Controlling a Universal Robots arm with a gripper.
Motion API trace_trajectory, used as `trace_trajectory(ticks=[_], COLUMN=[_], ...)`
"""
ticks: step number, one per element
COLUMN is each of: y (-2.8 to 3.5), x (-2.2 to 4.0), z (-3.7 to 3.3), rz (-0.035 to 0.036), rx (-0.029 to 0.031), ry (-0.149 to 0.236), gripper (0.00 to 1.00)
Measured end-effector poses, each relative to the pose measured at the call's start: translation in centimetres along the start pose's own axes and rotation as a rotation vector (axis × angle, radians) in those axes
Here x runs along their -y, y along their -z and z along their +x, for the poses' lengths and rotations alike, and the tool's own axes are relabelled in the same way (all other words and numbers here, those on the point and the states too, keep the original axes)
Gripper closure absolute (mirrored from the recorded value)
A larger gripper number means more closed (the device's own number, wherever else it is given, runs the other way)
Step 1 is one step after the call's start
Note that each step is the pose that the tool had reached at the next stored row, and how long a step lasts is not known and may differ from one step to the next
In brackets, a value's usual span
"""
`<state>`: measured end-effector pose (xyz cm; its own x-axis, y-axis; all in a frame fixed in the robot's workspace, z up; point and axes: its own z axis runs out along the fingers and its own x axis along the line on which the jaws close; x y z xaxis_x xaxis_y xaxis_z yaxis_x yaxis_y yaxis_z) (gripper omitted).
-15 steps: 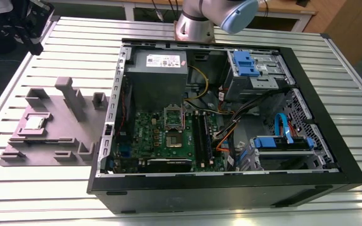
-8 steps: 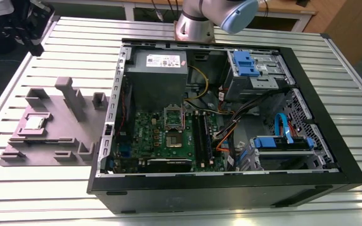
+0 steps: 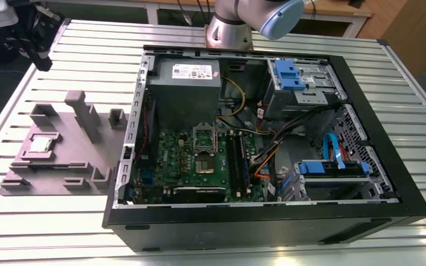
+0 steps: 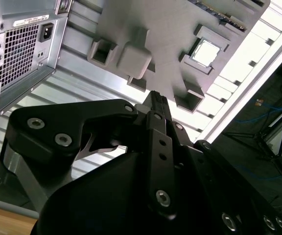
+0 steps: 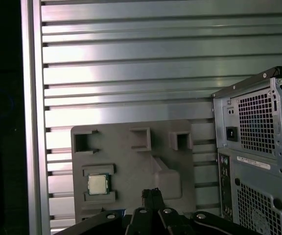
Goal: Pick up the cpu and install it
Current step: 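Reach for the cpu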
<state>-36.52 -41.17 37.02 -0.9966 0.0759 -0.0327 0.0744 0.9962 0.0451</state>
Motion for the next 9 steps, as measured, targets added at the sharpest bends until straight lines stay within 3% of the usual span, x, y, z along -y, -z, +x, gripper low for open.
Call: trace_trajectory(ticks=[9], y=[-0.13], x=[0.02], z=[0.06], rz=[-0.0001], rx=[0.0001], ry=[0.000], gripper=[0.90])
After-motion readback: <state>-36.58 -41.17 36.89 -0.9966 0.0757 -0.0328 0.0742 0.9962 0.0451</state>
